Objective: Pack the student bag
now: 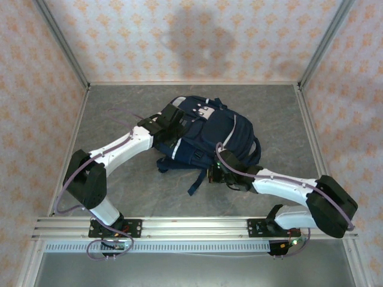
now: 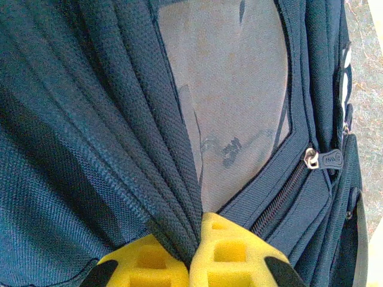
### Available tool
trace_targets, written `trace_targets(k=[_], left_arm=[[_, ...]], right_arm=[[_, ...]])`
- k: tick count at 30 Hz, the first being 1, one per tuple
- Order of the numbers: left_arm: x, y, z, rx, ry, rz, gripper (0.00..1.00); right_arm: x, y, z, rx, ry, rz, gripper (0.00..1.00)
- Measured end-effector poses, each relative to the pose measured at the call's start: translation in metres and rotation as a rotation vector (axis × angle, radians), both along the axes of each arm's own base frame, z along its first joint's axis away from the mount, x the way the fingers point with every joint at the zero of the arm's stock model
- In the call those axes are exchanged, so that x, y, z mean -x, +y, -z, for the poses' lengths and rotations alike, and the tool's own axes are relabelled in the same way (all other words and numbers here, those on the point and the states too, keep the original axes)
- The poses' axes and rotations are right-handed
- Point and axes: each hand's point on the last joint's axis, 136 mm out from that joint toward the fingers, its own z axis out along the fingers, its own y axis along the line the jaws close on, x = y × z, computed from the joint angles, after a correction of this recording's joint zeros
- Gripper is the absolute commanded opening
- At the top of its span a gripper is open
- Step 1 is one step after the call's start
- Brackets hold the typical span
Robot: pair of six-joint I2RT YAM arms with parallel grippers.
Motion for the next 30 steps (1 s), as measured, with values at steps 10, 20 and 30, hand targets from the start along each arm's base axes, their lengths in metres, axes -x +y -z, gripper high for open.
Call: trace_targets(k=[10,20,30], left_arm=[[-0.001,0.003,0.0,-0.033,0.007,0.039,0.0],[-0.026,0.012,-0.004,-0.122,0.037,0.171,0.0],[-0.016,0.04,0.001,-0.1,0.073,0.257,0.47]], right_arm=[[0.009,-0.029,0.002,0.15,-0.016,-0.049,0.0],[0.008,-0.003,-0.006,0.142,0.026,-0.178,0.0],[-0.001,0.034,-0.003,0.065,0.117,-0.116,0.0]])
